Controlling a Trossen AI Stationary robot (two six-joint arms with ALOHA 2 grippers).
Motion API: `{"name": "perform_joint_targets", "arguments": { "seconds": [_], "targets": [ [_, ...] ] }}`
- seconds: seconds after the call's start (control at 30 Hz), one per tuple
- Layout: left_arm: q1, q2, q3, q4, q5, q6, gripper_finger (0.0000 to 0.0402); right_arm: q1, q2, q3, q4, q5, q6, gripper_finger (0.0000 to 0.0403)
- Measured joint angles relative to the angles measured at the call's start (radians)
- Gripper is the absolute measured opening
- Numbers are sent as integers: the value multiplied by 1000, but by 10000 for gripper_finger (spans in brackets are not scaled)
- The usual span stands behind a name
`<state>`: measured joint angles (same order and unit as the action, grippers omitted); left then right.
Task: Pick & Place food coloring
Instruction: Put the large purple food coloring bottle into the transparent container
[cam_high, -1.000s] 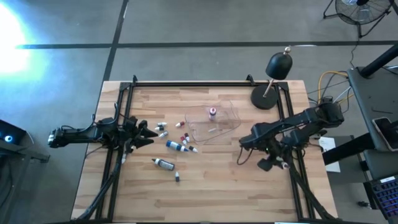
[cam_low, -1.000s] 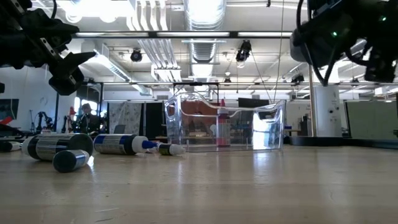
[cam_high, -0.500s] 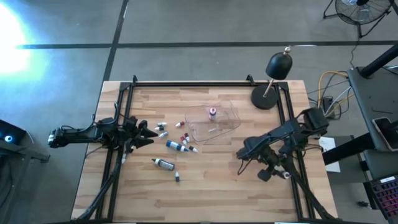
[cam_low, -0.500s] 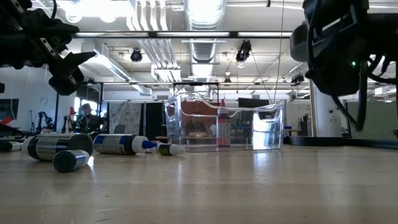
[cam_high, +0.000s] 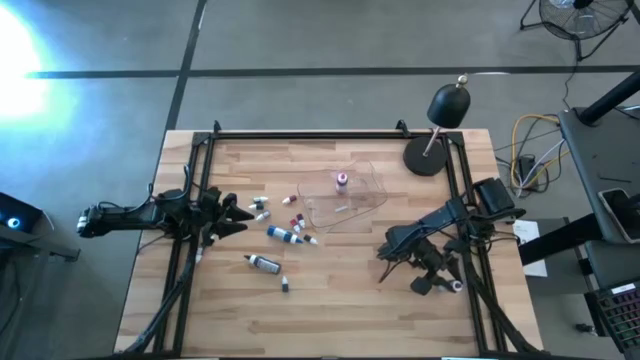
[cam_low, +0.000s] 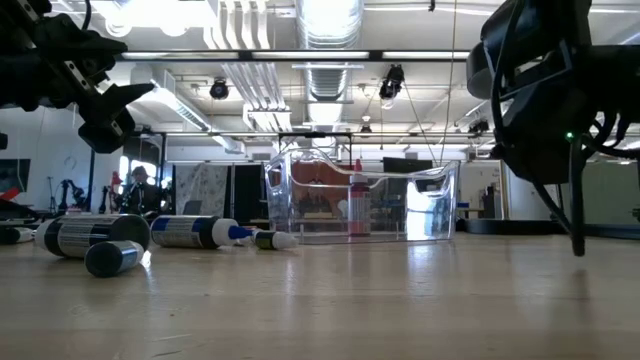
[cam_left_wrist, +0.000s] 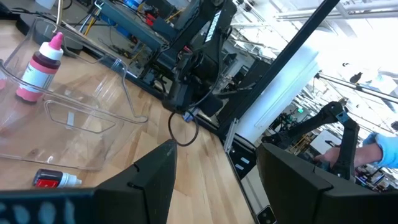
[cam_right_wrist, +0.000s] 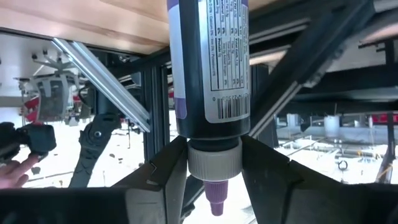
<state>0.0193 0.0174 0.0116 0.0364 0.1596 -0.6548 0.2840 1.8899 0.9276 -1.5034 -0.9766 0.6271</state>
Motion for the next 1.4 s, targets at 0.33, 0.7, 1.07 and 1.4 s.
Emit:
{"name": "perform_joint_targets", "arguments": {
  "seconds": [0.33,0.7,1.07,1.4],
  "targets": [
    [0,0,0,0,0,0,197,0,-7,0,31,37,7,164],
    [0,0,0,0,0,0,197,31,-115,74,88,169,104,201],
    [0,0,0,0,0,0,197,205,-346,201,197,600,271,210],
    [0,0,0,0,0,0,197,504,-527,159,201,802,537,211]
  ]
}}
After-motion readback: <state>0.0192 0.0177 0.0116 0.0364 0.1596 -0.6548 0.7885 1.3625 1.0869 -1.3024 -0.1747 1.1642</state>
